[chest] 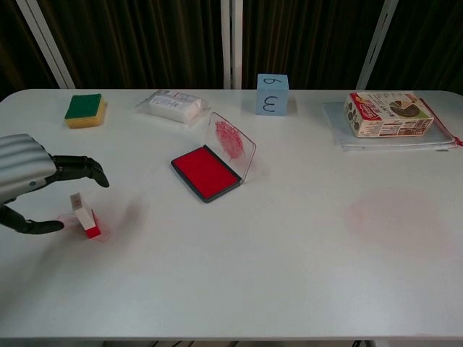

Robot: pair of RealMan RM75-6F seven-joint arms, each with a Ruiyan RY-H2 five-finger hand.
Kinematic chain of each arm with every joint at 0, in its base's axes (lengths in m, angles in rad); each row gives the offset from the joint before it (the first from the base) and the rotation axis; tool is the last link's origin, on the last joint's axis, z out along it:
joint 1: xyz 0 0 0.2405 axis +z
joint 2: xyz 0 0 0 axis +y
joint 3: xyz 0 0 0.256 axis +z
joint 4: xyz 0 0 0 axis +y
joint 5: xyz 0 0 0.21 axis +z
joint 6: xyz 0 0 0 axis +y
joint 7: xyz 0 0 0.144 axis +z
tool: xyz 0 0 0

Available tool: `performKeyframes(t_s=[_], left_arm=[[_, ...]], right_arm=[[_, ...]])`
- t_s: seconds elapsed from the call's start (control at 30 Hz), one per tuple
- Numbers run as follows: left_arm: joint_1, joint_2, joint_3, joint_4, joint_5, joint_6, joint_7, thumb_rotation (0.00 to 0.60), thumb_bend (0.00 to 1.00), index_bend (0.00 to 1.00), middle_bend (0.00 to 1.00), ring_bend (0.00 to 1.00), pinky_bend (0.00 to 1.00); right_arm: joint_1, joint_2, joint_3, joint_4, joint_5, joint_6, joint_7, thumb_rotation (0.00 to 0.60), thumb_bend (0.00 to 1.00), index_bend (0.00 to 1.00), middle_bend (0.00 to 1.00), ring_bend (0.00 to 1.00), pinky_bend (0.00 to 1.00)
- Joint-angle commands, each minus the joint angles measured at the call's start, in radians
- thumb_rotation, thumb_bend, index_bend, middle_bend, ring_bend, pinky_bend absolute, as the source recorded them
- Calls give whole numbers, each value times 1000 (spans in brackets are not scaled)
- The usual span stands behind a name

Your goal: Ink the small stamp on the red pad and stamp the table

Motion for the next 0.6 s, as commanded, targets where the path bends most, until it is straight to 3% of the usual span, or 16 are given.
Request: performKeyframes(t_s=[0.03,0.43,0.6], left_arm=[[-9,-38,17,53,-7,10,-25,600,219,289,286,881,990],[-22,-93,43,159,-20,63,-62,600,220,418,406,893,991],[-23,-112,53,187,-25,91,-100,600,266,455,447,920,1000]], right_arm=[[1,-1,-3,1,-1,-5,1,600,174,0,0,0,0],[-1,-4,-3,9,4,-7,8,600,177,0,0,0,0],[-1,-6,-3,9,4,-10,8,600,176,0,0,0,0]])
